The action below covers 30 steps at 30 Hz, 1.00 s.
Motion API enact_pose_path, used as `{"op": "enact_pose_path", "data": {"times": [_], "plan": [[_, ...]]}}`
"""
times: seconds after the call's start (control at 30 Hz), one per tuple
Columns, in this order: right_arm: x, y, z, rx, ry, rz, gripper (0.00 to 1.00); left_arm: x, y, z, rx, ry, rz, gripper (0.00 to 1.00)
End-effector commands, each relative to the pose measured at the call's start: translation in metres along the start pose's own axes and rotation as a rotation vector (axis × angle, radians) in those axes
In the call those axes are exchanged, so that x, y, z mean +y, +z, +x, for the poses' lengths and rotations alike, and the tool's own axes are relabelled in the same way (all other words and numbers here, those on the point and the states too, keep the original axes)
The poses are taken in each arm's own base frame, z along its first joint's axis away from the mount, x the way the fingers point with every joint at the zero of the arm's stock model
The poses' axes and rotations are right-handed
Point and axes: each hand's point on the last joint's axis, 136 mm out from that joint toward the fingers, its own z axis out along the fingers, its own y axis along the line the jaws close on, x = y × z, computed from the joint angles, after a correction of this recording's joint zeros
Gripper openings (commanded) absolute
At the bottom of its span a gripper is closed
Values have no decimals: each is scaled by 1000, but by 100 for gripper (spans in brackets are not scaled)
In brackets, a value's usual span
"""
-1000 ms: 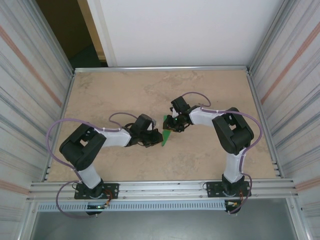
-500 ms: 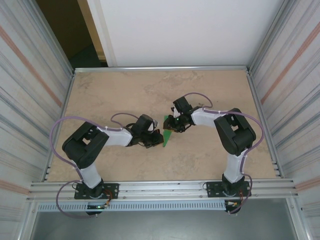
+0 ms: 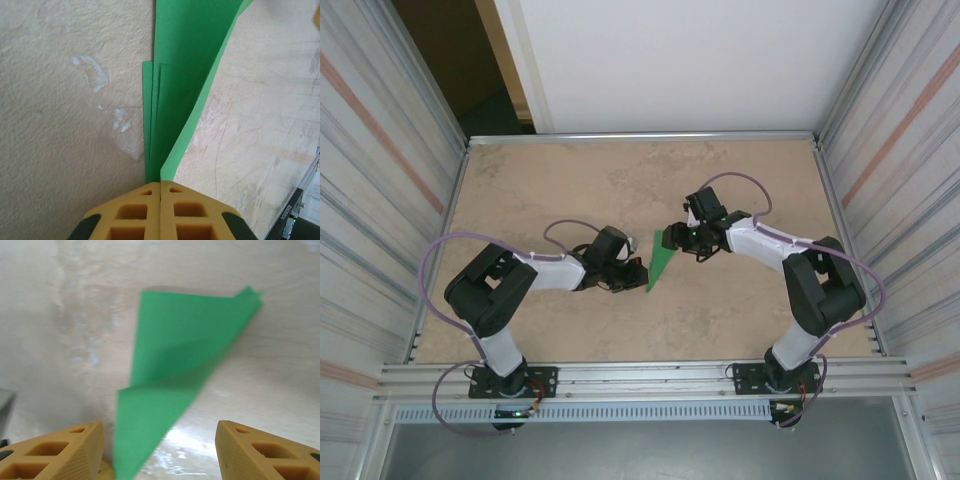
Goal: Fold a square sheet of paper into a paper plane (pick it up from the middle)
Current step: Fold the wing for the fifth time at the center of the table.
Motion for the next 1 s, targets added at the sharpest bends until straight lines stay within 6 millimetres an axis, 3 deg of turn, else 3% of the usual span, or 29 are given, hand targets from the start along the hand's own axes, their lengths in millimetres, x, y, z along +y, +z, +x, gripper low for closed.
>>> {"op": "enact_pose_path", "data": {"times": [0.0,0.3,0.43,0.7,0.83,0.97], "plan": [[-21,6,13,49,5,58,61,-9,-6,-8,-25,90,4,5],[-23,9,11,45,81,10,63,-18,-10,-8,-56,228,-17,4],[-24,-1,4,-22,120,-52,64,-28,-17,-10,-96,333,-27,4],[-18,-27,-3,-126,145,-156,65,-27,-13,-9,-110,425,-69,2],[-3,-38,-3,-152,119,-259,65,-27,-6,-8,-108,457,-71,2],[12,-36,1,-105,98,-348,61,-26,-3,-8,-118,481,-71,1]]}}
